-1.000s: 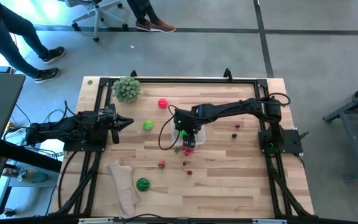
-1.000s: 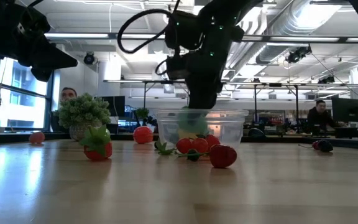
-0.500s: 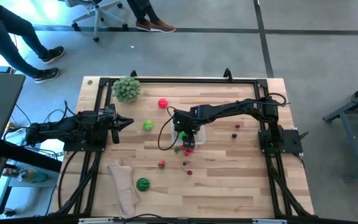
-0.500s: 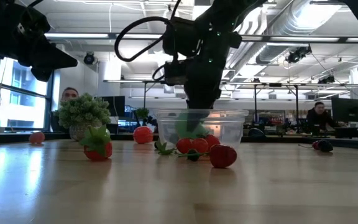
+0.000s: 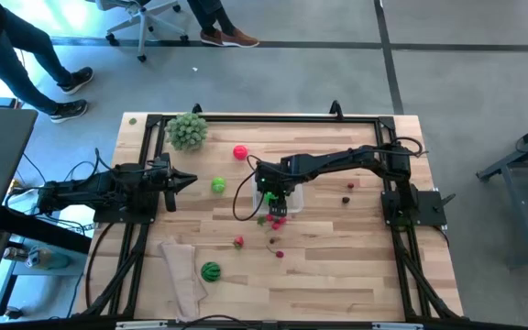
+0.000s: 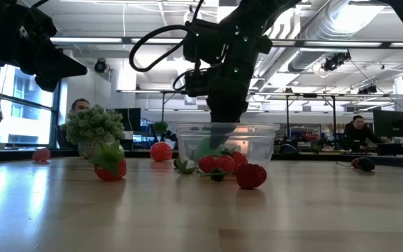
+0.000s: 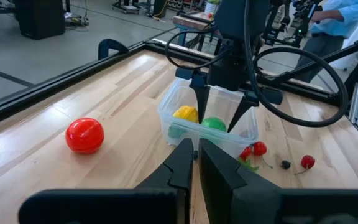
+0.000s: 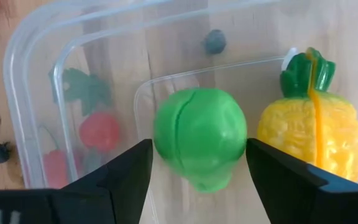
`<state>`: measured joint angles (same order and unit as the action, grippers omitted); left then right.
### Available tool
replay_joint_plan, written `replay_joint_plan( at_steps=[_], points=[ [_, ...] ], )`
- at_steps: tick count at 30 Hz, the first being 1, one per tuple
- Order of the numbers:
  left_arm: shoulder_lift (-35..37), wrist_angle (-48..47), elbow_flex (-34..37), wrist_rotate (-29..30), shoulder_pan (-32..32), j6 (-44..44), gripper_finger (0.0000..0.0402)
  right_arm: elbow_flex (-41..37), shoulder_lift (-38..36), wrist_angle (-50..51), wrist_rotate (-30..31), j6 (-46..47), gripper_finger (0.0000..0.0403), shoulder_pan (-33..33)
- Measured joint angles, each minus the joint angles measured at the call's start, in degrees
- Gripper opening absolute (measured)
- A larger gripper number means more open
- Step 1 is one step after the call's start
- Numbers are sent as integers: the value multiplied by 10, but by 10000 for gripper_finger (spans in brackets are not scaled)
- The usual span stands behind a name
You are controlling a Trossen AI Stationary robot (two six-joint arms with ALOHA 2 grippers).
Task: Pick and placing Produce into tupperware
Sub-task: Put the green pear into the transparent container, then put the red cherry into the transparent container
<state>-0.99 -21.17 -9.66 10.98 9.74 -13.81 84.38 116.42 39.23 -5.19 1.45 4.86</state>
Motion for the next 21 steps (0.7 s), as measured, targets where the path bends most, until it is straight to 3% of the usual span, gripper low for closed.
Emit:
replay_joint_plan(
  at_steps=[12,21],
  points=[
    [0,0,0,0,0,0,17,0,-5,16,-22,2,252,0],
    [0,0,0,0,0,0,17,0,-78,25,-19,15,252,-1]
  ],
)
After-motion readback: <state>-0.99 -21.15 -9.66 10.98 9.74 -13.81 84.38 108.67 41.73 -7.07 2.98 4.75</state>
